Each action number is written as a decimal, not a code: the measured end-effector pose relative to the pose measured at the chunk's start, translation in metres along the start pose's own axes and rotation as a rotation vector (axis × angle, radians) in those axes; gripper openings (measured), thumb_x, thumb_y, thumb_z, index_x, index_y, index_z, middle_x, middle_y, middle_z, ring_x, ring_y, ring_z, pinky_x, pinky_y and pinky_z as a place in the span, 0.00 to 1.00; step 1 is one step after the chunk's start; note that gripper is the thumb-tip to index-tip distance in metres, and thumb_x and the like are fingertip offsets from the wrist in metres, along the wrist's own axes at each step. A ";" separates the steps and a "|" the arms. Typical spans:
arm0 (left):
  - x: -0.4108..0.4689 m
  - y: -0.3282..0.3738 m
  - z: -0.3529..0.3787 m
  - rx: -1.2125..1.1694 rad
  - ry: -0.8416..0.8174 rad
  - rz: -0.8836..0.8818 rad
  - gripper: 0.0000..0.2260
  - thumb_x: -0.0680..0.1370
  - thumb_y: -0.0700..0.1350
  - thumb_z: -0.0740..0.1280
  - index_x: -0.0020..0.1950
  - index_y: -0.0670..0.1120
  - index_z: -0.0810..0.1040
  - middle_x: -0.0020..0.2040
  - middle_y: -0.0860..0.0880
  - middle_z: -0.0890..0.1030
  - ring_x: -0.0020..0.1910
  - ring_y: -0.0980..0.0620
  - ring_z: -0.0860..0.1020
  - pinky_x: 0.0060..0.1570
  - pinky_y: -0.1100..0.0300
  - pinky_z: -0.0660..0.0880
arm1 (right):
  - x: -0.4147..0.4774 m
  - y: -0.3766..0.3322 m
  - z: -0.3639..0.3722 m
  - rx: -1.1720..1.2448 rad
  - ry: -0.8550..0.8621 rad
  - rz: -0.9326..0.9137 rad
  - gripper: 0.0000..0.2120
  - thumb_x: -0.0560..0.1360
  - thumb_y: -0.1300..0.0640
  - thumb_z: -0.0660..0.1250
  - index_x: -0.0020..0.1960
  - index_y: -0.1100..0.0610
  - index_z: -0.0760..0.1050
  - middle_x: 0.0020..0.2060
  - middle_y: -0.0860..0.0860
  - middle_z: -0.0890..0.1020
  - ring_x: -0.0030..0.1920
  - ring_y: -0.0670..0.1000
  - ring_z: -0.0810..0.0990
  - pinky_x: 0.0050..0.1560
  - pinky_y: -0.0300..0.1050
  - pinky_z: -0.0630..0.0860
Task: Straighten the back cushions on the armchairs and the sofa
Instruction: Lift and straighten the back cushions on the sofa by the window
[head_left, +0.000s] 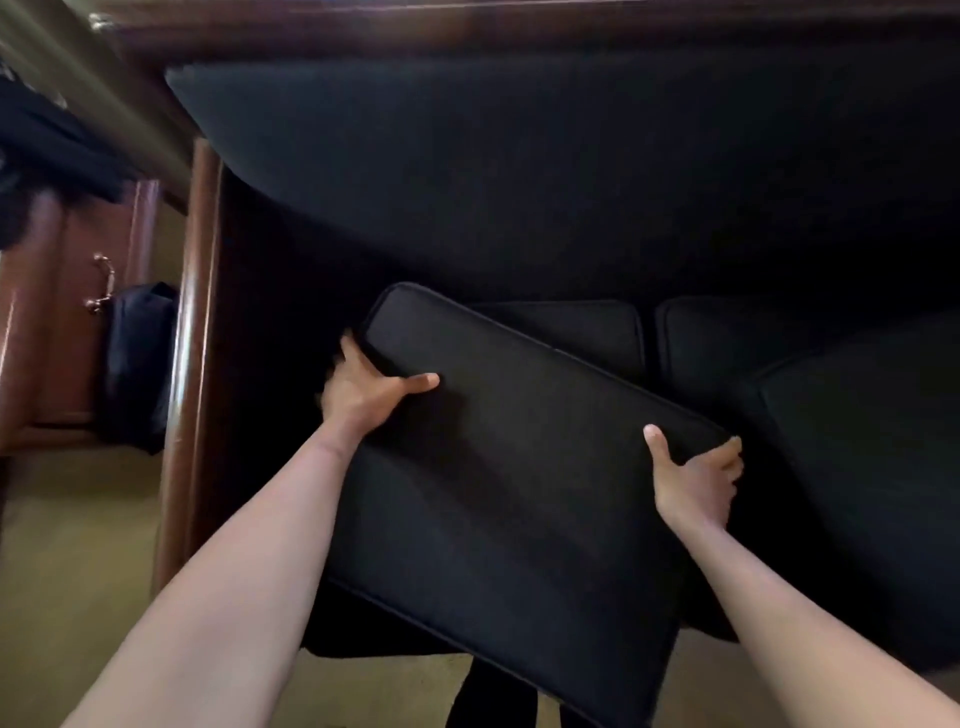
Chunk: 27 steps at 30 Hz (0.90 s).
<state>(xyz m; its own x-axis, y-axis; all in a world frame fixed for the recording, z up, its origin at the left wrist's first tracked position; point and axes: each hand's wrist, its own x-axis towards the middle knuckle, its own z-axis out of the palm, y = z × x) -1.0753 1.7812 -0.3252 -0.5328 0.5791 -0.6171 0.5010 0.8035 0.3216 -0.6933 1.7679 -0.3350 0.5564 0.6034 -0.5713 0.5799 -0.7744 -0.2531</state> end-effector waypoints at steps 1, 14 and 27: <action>0.002 0.000 0.000 -0.007 0.002 -0.011 0.65 0.56 0.75 0.78 0.83 0.50 0.53 0.77 0.42 0.72 0.75 0.36 0.71 0.73 0.39 0.68 | 0.002 -0.002 0.003 0.034 0.016 0.054 0.58 0.70 0.25 0.67 0.83 0.56 0.42 0.80 0.63 0.56 0.75 0.68 0.65 0.68 0.66 0.69; -0.076 0.003 -0.074 -0.382 0.247 -0.031 0.54 0.64 0.80 0.67 0.80 0.49 0.61 0.76 0.42 0.73 0.74 0.35 0.71 0.75 0.38 0.65 | -0.067 -0.056 -0.082 0.211 0.151 -0.293 0.52 0.66 0.28 0.72 0.79 0.42 0.49 0.68 0.63 0.66 0.64 0.67 0.71 0.63 0.62 0.72; -0.200 -0.048 -0.141 -0.844 0.318 -0.080 0.46 0.69 0.76 0.70 0.76 0.46 0.74 0.74 0.46 0.77 0.73 0.45 0.74 0.74 0.51 0.67 | -0.151 -0.062 -0.185 0.104 0.134 -0.808 0.49 0.61 0.32 0.78 0.75 0.44 0.62 0.72 0.66 0.59 0.71 0.68 0.63 0.67 0.64 0.70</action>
<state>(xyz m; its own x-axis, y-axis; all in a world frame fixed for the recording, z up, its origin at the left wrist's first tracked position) -1.0892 1.6465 -0.1160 -0.7704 0.4274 -0.4730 -0.1458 0.6043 0.7833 -0.7027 1.7605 -0.0885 0.0612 0.9944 -0.0860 0.7771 -0.1015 -0.6211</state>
